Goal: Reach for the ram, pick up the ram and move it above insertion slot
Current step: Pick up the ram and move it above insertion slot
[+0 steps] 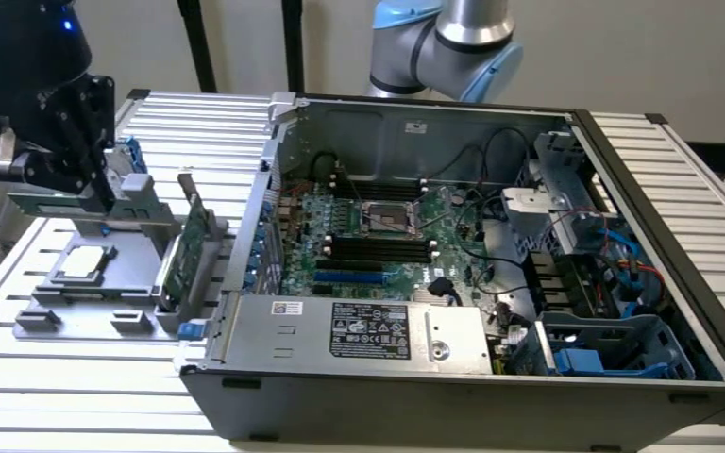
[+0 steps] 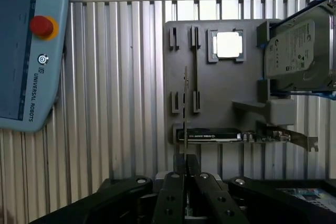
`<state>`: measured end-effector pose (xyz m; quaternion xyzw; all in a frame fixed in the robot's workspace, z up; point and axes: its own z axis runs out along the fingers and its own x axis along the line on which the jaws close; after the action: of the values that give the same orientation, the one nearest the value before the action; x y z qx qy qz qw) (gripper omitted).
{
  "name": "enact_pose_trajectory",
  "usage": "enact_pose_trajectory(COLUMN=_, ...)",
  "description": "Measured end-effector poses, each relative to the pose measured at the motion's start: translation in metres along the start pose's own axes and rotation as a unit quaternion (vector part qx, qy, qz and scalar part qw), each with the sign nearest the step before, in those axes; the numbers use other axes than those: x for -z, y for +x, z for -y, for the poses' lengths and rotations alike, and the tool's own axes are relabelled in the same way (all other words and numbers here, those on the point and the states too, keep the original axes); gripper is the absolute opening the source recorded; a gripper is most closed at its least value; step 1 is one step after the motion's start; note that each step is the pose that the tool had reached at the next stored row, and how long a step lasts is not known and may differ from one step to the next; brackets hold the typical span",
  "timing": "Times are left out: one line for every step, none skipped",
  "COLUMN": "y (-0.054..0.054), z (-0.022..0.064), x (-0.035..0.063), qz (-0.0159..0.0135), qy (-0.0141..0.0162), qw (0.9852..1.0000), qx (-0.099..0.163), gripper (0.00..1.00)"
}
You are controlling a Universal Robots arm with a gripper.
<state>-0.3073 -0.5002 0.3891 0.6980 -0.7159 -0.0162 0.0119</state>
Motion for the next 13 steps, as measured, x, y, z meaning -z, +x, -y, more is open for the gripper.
enact_pose_trajectory(y=-0.001, z=0.0041, x=0.0012, qz=-0.0001, qy=-0.0001, qw=1.0000, qx=0.000, gripper=0.13)
enact_pose_trajectory(y=-0.001, z=0.0083, x=0.0020, qz=-0.0001, qy=-0.0001, qw=1.0000, qx=0.000, gripper=0.13)
enact_pose_trajectory(y=-0.002, z=0.0123, x=0.0029, qz=-0.0001, qy=-0.0001, qw=1.0000, qx=0.000, gripper=0.13)
enact_pose_trajectory(y=-0.003, z=0.0163, x=0.0036, qz=-0.0001, qy=-0.0001, qw=1.0000, qx=0.000, gripper=0.13)
enact_pose_trajectory(y=-0.003, z=0.0203, x=0.0042, qz=-0.0001, qy=-0.0001, qw=1.0000, qx=0.000, gripper=0.13)
enact_pose_trajectory(y=-0.004, z=0.0244, x=0.0049, qz=-0.0001, qy=0.0000, qw=1.0000, qx=0.000, gripper=0.13)
enact_pose_trajectory(y=-0.005, z=0.0284, x=0.0055, qz=-0.0001, qy=-0.0001, qw=1.0000, qx=0.000, gripper=0.13)
enact_pose_trajectory(y=-0.005, z=0.0324, x=0.0061, qz=-0.0001, qy=-0.0001, qw=1.0000, qx=0.000, gripper=0.13)
enact_pose_trajectory(y=-0.006, z=0.0364, x=0.0066, qz=-0.0001, qy=-0.0001, qw=1.0000, qx=0.000, gripper=0.13)
enact_pose_trajectory(y=-0.006, z=0.0406, x=0.0071, qz=-0.0001, qy=-0.0001, qw=1.0000, qx=0.000, gripper=0.13)
enact_pose_trajectory(y=-0.007, z=0.0448, x=0.0076, qz=-0.0001, qy=0.0000, qw=1.0000, qx=0.000, gripper=0.13)
enact_pose_trajectory(y=-0.008, z=0.0488, x=0.0082, qz=-0.0001, qy=-0.0001, qw=1.0000, qx=0.000, gripper=0.13)
enact_pose_trajectory(y=-0.008, z=0.0529, x=0.0087, qz=-0.0001, qy=-0.0001, qw=1.0000, qx=0.000, gripper=0.13)
